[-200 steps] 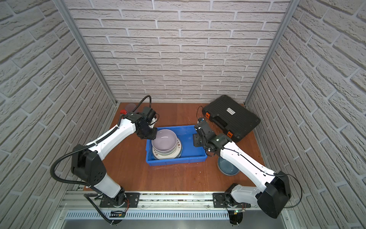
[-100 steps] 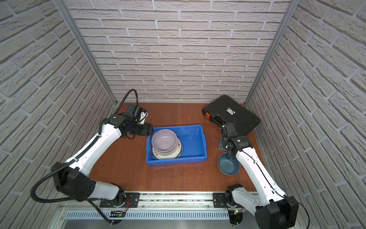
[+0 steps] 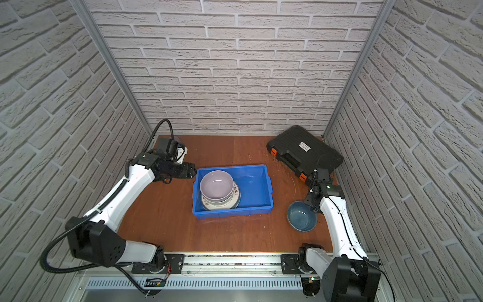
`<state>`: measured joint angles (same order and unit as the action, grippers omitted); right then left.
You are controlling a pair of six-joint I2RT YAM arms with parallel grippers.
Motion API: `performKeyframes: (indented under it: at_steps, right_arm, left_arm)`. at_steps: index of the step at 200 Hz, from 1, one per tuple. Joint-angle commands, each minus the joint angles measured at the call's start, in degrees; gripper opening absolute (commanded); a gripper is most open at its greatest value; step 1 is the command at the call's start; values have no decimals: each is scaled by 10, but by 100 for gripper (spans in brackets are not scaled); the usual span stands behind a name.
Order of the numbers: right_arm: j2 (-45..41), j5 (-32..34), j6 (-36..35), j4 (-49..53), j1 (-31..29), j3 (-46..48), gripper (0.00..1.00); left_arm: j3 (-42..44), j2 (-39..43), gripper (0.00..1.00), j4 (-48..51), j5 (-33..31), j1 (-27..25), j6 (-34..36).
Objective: Place the mixed dishes into the plastic bin
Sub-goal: 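Open the left gripper and raise it while right gripper moves toward the blue-grey bowl, then lower the right gripper onto the blue-grey bowl rim and close it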
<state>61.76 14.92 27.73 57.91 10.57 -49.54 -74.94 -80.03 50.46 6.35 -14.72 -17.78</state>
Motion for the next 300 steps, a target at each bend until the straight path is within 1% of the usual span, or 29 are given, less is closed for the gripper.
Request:
performKeyframes:
  at_steps: [1,30,77,104,133,159,187,196,214,225,260,300]
  right_arm:
    - [0,-4,12,12,5,-2,62]
    - [-1,4,29,17,7,5,61]
    - [26,-27,54,24,7,12,57]
    - [34,-22,69,14,6,28,57]
    - [54,15,87,-13,6,60,57]
    - [59,1,93,-38,6,87,56]
    - [46,-15,94,-46,5,96,49]
    - [37,-20,96,-46,4,98,46]
    - [20,-38,100,-51,4,106,36]
    - [12,-50,102,-54,4,113,33]
    - [-1,-74,105,-66,4,127,27]
    - [-1,-108,93,-85,2,127,23]
  left_arm:
    - [2,6,84,-23,16,13,21]
    - [-2,4,84,-26,37,28,27]
    - [7,9,84,-39,63,44,28]
    - [9,7,84,-42,73,48,28]
    - [8,7,84,-48,84,52,24]
    - [10,8,84,-50,88,55,22]
    - [9,2,84,-52,92,56,19]
    - [8,0,84,-53,94,57,18]
    - [8,-2,84,-52,95,57,17]
    - [8,-3,84,-52,95,57,16]
    - [3,-7,84,-48,97,58,15]
    - [-3,-11,84,-43,101,57,12]
